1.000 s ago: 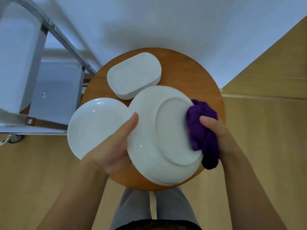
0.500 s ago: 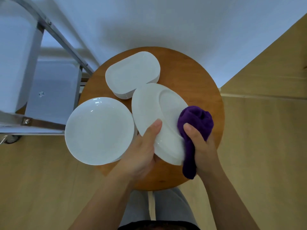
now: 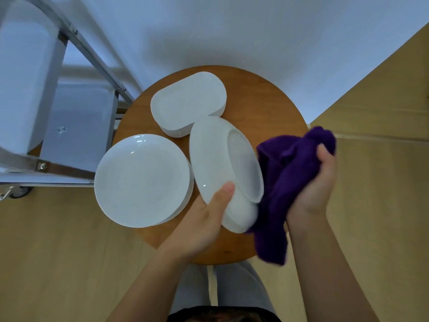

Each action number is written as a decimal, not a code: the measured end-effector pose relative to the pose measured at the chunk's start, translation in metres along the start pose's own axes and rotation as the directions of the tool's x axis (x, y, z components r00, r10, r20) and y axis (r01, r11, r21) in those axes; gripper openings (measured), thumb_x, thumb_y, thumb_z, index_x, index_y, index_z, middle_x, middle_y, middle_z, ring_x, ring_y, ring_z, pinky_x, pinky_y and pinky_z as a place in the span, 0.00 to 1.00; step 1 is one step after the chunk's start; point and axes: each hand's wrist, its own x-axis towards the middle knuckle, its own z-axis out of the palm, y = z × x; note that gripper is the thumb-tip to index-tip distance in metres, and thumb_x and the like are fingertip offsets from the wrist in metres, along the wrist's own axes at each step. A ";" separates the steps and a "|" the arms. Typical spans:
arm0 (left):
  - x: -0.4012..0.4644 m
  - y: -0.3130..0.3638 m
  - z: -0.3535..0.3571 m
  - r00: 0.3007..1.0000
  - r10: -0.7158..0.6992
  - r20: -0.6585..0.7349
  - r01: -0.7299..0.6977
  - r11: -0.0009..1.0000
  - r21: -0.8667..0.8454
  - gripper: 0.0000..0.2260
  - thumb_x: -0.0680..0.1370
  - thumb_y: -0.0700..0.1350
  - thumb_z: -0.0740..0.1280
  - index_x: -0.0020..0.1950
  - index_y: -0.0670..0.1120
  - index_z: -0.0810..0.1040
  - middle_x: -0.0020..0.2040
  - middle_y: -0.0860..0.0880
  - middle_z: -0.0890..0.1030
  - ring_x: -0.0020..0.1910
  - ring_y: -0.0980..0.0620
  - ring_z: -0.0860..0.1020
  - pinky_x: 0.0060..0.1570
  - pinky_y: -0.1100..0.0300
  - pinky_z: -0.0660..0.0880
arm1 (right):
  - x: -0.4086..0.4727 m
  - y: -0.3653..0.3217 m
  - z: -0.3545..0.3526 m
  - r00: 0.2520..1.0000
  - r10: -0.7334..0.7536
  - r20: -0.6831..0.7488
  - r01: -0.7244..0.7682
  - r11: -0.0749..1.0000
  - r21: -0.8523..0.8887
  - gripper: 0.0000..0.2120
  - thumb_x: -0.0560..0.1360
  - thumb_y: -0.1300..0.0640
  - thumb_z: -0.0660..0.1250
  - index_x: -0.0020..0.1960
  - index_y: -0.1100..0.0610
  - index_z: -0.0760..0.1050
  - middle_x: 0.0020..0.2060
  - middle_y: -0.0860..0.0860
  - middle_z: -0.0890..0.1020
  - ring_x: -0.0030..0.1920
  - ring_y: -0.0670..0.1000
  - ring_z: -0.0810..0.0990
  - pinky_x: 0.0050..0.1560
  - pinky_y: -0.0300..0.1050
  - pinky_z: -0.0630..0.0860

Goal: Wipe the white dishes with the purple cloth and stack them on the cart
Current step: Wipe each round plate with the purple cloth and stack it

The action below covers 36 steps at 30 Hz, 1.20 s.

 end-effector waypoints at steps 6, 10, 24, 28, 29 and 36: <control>-0.003 0.001 0.013 0.994 -0.045 0.104 0.022 0.979 0.205 0.16 0.73 0.67 0.57 0.56 0.62 0.71 0.52 0.47 0.79 0.52 0.54 0.79 0.53 0.53 0.79 | -0.016 0.016 0.021 0.923 0.276 0.268 -0.176 0.923 -0.343 0.16 0.69 0.41 0.62 0.39 0.50 0.82 0.36 0.50 0.83 0.37 0.49 0.83 0.34 0.43 0.78; -0.002 0.004 0.009 0.995 -0.049 0.087 0.031 0.978 0.205 0.16 0.71 0.68 0.56 0.52 0.63 0.71 0.52 0.46 0.80 0.51 0.56 0.79 0.52 0.53 0.79 | -0.024 0.013 0.018 0.871 0.217 0.441 -0.182 0.976 -0.121 0.20 0.65 0.47 0.63 0.52 0.58 0.76 0.41 0.51 0.82 0.42 0.49 0.81 0.41 0.42 0.79; 0.007 0.003 -0.021 0.945 -0.188 -0.268 0.082 0.929 -0.362 0.30 0.63 0.63 0.65 0.65 0.59 0.69 0.56 0.52 0.82 0.56 0.48 0.81 0.50 0.49 0.80 | -0.044 0.029 -0.055 0.790 0.104 0.604 0.278 0.817 -0.506 0.19 0.63 0.52 0.64 0.52 0.50 0.82 0.53 0.52 0.83 0.58 0.56 0.78 0.60 0.56 0.71; 0.008 0.018 -0.038 0.920 -0.063 -0.386 -0.083 0.933 -0.349 0.25 0.69 0.57 0.67 0.66 0.61 0.69 0.58 0.54 0.81 0.57 0.49 0.80 0.48 0.45 0.80 | -0.047 0.031 -0.069 0.977 0.037 0.208 0.108 0.759 -0.642 0.05 0.64 0.54 0.66 0.30 0.52 0.77 0.26 0.49 0.79 0.29 0.48 0.77 0.32 0.44 0.73; 0.007 0.021 -0.042 0.922 -0.025 -0.387 -0.085 0.961 -0.265 0.28 0.69 0.61 0.68 0.68 0.60 0.67 0.60 0.55 0.80 0.59 0.51 0.79 0.52 0.47 0.80 | -0.045 0.030 -0.067 0.994 0.060 0.089 0.004 0.806 -0.592 0.07 0.68 0.55 0.66 0.31 0.54 0.77 0.26 0.51 0.80 0.29 0.50 0.78 0.32 0.44 0.73; 0.000 0.020 -0.009 0.997 -0.034 0.062 -0.040 0.451 0.892 0.28 0.70 0.71 0.48 0.67 0.63 0.63 0.42 0.57 0.76 0.37 0.58 0.74 0.41 0.71 0.70 | -0.041 0.003 -0.023 0.935 0.314 0.166 -0.277 0.938 -0.210 0.29 0.68 0.40 0.68 0.63 0.55 0.73 0.52 0.56 0.83 0.51 0.56 0.82 0.42 0.49 0.80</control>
